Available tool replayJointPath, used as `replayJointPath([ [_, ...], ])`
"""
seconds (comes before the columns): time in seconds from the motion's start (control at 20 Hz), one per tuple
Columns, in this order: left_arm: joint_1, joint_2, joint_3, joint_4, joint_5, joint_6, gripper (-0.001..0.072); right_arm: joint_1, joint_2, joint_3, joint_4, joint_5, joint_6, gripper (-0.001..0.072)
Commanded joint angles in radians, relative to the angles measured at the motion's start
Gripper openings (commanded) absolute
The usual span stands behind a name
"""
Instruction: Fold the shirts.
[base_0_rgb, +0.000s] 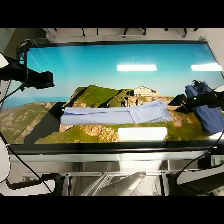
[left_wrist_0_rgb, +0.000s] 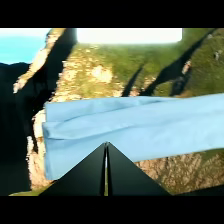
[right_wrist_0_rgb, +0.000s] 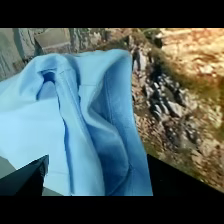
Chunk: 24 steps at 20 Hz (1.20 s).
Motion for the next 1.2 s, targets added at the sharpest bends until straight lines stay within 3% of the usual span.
replayJointPath([
  [0.0, -0.081, 0.012, 0.002, 0.002, 0.000, 0.000, 0.0016, 0.004, -0.077, -0.003, 0.024, 0.025, -0.049, 0.0710],
  [0.5, -0.103, 0.011, 0.002, 0.008, 0.008, -0.017, 0.0016, 0.131, -0.136, -0.003, 0.063, 0.038, -0.097, 0.0705],
  [0.55, -0.105, 0.006, 0.002, 0.004, 0.010, -0.022, 0.0016, 0.137, -0.136, -0.003, 0.063, 0.036, -0.097, 0.0594],
  [0.6, -0.112, -0.002, 0.002, 0.001, 0.006, -0.029, 0.0016, 0.137, -0.135, -0.003, 0.063, 0.041, -0.097, 0.0281],
  [0.65, -0.124, -0.013, 0.001, 0.001, 0.000, -0.038, 0.0016, 0.132, -0.127, -0.003, 0.063, 0.054, -0.096, 0.0021],
  [0.85, -0.252, -0.083, 0.001, 0.000, 0.022, -0.047, 0.0016, 0.138, 0.000, -0.003, 0.063, 0.107, -0.068, 0.0019],
  [1.15, -0.561, -0.278, 0.002, 0.000, 0.260, -0.105, 0.0016, 0.240, 0.269, -0.003, 0.026, 0.090, 0.117, 0.0019],
])
